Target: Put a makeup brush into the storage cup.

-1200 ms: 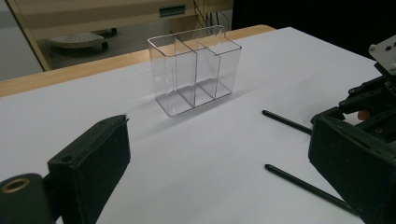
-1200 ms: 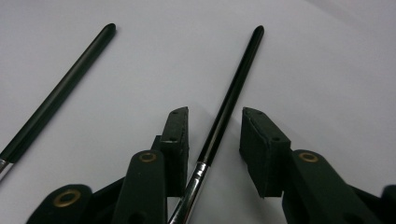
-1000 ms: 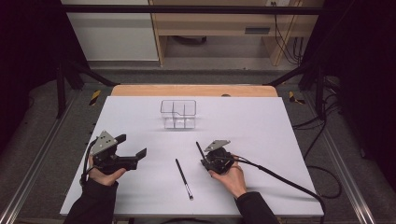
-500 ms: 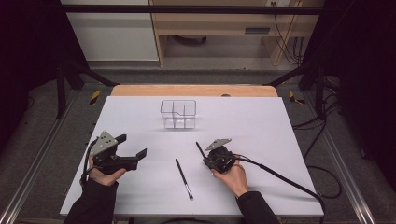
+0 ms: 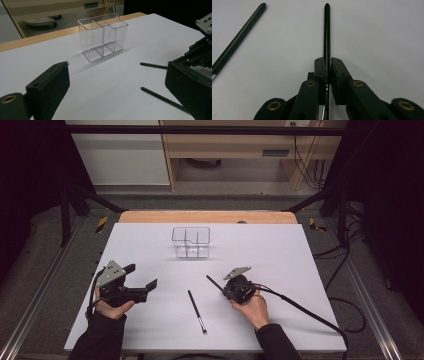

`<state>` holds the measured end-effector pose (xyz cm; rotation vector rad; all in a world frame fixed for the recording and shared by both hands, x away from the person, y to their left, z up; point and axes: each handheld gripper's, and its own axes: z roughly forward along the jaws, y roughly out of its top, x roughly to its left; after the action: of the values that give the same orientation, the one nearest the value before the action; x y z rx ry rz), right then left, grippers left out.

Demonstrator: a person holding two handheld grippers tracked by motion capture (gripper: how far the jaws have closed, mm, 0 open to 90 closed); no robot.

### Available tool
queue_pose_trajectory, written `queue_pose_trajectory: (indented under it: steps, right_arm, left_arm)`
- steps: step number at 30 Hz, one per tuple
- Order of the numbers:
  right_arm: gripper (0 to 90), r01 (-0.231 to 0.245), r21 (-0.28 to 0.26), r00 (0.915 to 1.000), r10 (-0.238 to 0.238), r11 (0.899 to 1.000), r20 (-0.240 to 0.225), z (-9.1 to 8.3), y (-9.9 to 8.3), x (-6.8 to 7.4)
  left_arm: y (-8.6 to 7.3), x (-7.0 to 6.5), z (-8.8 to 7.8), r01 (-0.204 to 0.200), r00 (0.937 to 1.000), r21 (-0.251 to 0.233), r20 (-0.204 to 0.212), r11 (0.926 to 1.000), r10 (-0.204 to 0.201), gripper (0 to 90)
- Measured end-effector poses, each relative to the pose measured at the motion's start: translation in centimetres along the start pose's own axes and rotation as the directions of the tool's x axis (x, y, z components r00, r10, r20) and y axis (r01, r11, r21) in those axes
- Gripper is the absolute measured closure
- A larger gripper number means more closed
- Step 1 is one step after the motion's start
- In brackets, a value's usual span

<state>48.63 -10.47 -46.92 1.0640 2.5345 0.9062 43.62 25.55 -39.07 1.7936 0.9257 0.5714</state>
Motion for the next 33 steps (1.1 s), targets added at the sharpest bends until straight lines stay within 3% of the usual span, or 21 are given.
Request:
queue_pose_trajectory:
  steps: [11, 15, 17, 21, 27, 28, 29, 30, 32, 33]
  right_arm:
    - [83.1, 0.017, 0.006, 0.9998, -0.017, 1.000, 0.003, -0.2, -0.1, -0.2]
    - [77.0, 0.021, -0.006, 0.9997, -0.021, 1.000, 0.015, -0.4, 0.0, -0.2]
    - [72.5, 0.025, -0.033, 0.9997, -0.024, 0.999, 0.007, -1.4, 0.4, -0.3]
    - [68.0, 0.029, -0.016, 0.9994, -0.029, 0.999, 0.019, -2.1, 1.1, -0.3]
    - [61.1, 0.072, 0.085, 0.9974, -0.072, 0.994, 0.000, -2.0, 2.8, -0.3]
    - [60.5, 0.088, 0.124, 0.9961, -0.087, 0.988, -0.012, -1.9, 3.4, -0.4]
    - [60.5, 0.088, 0.124, 0.9961, -0.087, 0.988, -0.012, -1.9, 3.4, -0.4]
    - [60.5, 0.098, 0.171, 0.9951, -0.096, 0.980, -0.023, -1.7, 3.9, -0.4]
    - [60.6, 0.104, 0.185, 0.9946, -0.102, 0.977, -0.020, -1.6, 4.1, -0.4]
    - [61.1, 0.121, 0.218, 0.9926, -0.119, 0.968, -0.023, -1.3, 4.4, -0.2]
  left_arm:
    - [0.0, 0.0, 0.1, -0.003, 1.0000, 0.003, 0.003, 1.0000, 0.003, 5.3]
    - [0.0, 0.0, 0.1, -0.002, 1.0000, 0.003, 0.004, 1.0000, 0.002, 5.3]
    - [0.0, 0.0, 0.1, -0.002, 1.0000, 0.010, 0.006, 1.0000, 0.002, 5.3]
    - [0.0, 0.1, 0.0, -0.002, 1.0000, 0.013, 0.003, 0.9999, 0.002, 5.3]
    - [0.1, 0.3, -0.3, 0.008, 1.0000, 0.000, 0.002, 1.0000, -0.008, 5.3]
    - [0.1, 0.3, -0.3, 0.007, 1.0000, 0.001, 0.002, 1.0000, -0.007, 5.3]
    - [0.1, 0.3, -0.3, 0.007, 1.0000, 0.001, 0.002, 1.0000, -0.007, 5.3]
    - [0.1, 0.3, -0.3, 0.007, 1.0000, 0.001, 0.003, 1.0000, -0.007, 5.3]
    - [0.1, 0.2, -0.2, 0.002, 1.0000, 0.003, 0.004, 1.0000, -0.002, 5.3]
    - [0.1, 0.2, -0.2, 0.000, 1.0000, 0.005, 0.003, 1.0000, 0.000, 5.3]
